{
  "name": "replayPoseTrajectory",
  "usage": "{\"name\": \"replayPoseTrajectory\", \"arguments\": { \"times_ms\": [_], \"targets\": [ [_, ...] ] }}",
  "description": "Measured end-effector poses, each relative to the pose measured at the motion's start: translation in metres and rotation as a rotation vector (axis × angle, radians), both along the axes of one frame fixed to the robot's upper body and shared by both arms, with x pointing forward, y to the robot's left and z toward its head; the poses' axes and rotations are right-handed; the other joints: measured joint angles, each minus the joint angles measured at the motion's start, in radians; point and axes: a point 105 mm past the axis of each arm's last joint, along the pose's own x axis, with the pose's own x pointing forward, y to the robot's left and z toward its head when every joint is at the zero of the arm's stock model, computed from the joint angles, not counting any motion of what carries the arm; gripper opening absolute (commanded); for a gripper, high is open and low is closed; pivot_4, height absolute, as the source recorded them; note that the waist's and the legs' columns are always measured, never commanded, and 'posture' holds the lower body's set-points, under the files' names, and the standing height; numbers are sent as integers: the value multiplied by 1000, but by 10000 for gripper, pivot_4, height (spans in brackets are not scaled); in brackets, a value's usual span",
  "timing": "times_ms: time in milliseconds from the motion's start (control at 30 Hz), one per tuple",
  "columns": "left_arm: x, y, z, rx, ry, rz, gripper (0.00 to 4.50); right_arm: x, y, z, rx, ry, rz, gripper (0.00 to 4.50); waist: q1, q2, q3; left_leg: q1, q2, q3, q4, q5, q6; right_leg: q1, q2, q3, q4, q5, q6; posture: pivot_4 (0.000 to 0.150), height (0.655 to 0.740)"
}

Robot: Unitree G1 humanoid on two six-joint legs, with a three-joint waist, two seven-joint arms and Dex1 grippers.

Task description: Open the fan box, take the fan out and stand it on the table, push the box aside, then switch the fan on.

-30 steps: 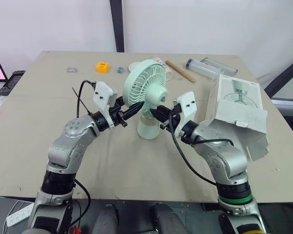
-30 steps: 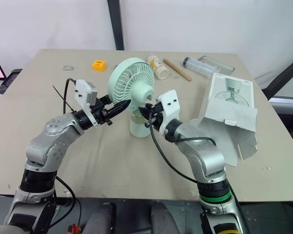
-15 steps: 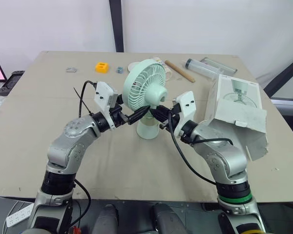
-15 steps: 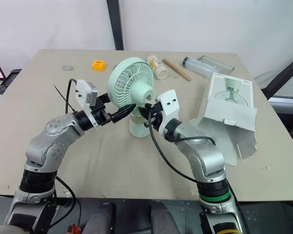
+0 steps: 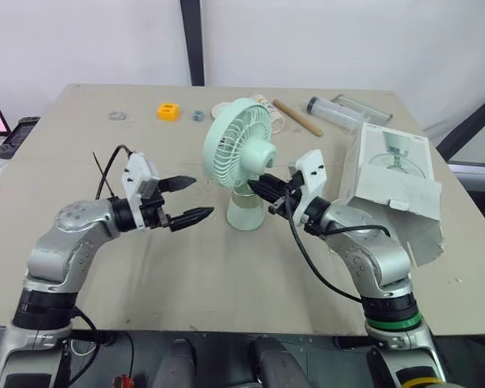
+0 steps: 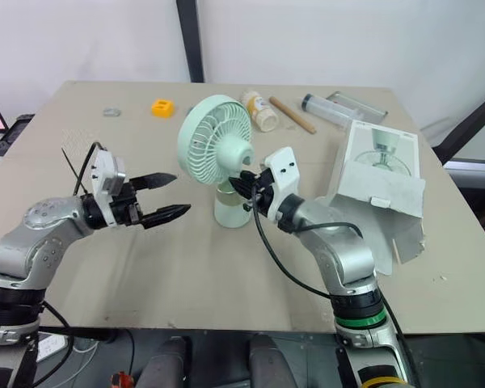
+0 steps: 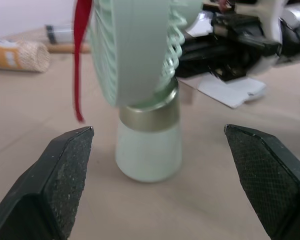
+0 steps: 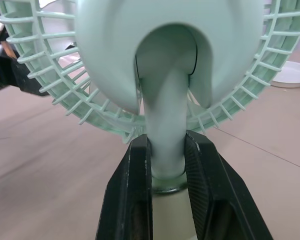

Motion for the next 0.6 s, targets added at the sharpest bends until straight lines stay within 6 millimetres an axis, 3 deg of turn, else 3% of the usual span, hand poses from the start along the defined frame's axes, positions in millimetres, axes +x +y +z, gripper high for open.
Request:
{"name": "replayPoseTrajectory", "arguments": {
  "times_ms": [233, 533, 600],
  "targets": [
    [3, 14, -8, 35, 7, 23, 44457, -16, 6, 18, 35, -52, 204, 3262, 1, 0, 1, -1, 0, 0, 0, 0, 0, -1, 0, 0, 0, 0, -1, 1500, 7400],
    [0, 18, -25, 84, 35, 28, 44457, -52, 17, 12, 0, -40, 467, 3262, 1, 1, 1, -1, 0, 0, -1, 0, 1, -1, 0, -1, 0, -1, -1, 1500, 7400],
    [-4, 16, -28, 88, 42, 12, 39298, -58, 20, 2, -23, -18, 516, 3262, 1, 1, 1, -1, 0, 0, 0, 0, 1, -1, 0, -1, 0, -1, -1, 1500, 7400]
  ]
}}
